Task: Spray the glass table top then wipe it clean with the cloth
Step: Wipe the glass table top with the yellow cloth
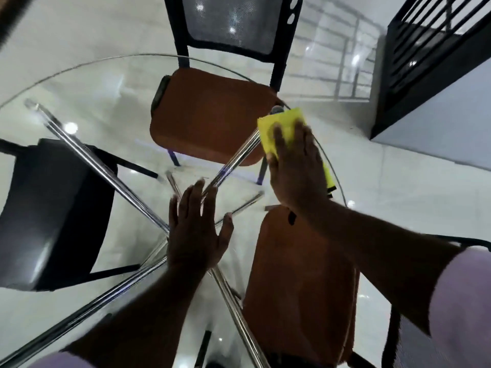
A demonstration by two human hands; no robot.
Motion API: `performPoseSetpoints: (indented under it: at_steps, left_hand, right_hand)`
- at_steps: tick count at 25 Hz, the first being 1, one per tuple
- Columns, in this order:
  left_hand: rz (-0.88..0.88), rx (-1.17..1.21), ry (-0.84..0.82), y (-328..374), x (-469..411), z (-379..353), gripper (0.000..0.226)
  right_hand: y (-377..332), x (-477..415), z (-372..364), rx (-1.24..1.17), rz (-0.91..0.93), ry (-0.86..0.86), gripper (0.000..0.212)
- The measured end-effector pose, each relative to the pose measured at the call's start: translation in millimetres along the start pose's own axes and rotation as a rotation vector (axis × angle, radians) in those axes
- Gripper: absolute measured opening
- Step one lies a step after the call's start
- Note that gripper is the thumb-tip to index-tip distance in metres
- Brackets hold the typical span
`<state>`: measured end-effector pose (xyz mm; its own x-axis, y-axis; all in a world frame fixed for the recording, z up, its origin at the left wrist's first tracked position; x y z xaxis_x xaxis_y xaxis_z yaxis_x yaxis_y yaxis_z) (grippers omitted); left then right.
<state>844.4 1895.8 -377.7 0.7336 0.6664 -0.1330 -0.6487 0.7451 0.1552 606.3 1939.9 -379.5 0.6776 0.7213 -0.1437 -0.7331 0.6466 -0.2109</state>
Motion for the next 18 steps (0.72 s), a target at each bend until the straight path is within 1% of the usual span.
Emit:
performPoseSetpoints:
  at_steps: [2, 3, 4, 5, 6, 7, 8, 9, 10, 11, 12, 13, 14, 15, 16, 18]
  left_hand:
    - [0.011, 0.006, -0.014, -0.6, -3.6, -0.7, 0.063]
    - [0.011, 0.000, -0.021, -1.3, -3.0, -1.8, 0.063]
    - [0.009, -0.003, -0.026, -1.3, -2.2, -3.1, 0.064]
    - [0.010, -0.003, -0.032, -1.7, -2.2, -4.7, 0.064]
    - [0.015, -0.003, -0.038, -2.8, -2.3, -5.3, 0.065]
    - [0.020, -0.002, -0.046, -4.1, -2.9, -5.6, 0.065]
    - [0.022, 0.000, -0.057, -3.9, -3.3, -5.1, 0.065]
    - [0.017, -0.002, -0.062, -2.7, -3.9, -4.3, 0.065]
    - [0.013, -0.009, -0.061, -1.9, -4.6, -3.6, 0.065]
    - [0.012, -0.015, -0.059, -2.1, -4.5, -3.1, 0.065]
    - [0.010, -0.014, -0.055, -2.6, -4.9, -3.7, 0.065]
    - [0.010, -0.010, -0.054, -3.0, -4.9, -4.5, 0.065]
    - [0.013, -0.010, -0.058, -2.6, -3.9, -4.9, 0.066]
    - [0.011, -0.015, -0.061, -1.7, -3.6, -4.8, 0.066]
    - [0.005, -0.019, -0.064, -0.8, -3.7, -4.2, 0.066]
    - [-0.011, -0.019, -0.063, -0.7, -4.8, -2.4, 0.065]
  right_hand:
    - [-40.4, -5.5, -7.3, -0.022, 0.665, -0.105, 0.056]
    - [-43.8, -27.3, -8.6, -0.030, 0.847, -0.136, 0.054]
    - [-43.8, -58.5, -11.2, -0.015, 0.841, -0.127, 0.053]
    - [-40.5, -94.5, -16.6, -0.021, 0.635, -0.108, 0.054]
    - [-31.6, -123.8, -21.7, -0.068, 0.286, -0.073, 0.055]
    - [-26.2, -135.0, -30.7, -0.085, -0.022, -0.015, 0.056]
    - [-33.8, -134.0, -33.7, -0.046, -0.153, 0.014, 0.057]
    - [-43.1, -130.5, -32.0, -0.025, -0.137, 0.027, 0.056]
    - [-47.6, -128.7, -31.3, -0.012, -0.004, 0.008, 0.054]
    - [-46.6, -131.0, -31.5, -0.014, 0.198, -0.002, 0.052]
    - [-40.2, -135.7, -27.4, 0.003, 0.350, -0.008, 0.051]
    - [-26.7, -138.8, -22.4, 0.003, 0.376, -0.004, 0.051]
    - [-8.3, -135.4, -18.0, -0.016, 0.276, -0.015, 0.052]
    - [9.7, -120.3, -11.7, -0.036, 0.103, -0.001, 0.052]
    - [23.9, -93.2, -6.3, -0.034, -0.015, 0.035, 0.052]
    - [42.8, -30.0, 10.2, -0.013, -0.006, 0.045, 0.053]
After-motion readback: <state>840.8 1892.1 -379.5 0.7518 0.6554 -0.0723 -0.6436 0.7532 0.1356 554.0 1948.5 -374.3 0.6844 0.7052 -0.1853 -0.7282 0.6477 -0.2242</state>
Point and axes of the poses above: each hand's wrist, its own x-axis away from the middle knuckle, its own z-axis out of the back of the hand, y = z × x, the point moved 7 cm from there along -x, towards the middle knuckle, and after that the axes turned 9 degrees about -z, right-handed, at the moved point
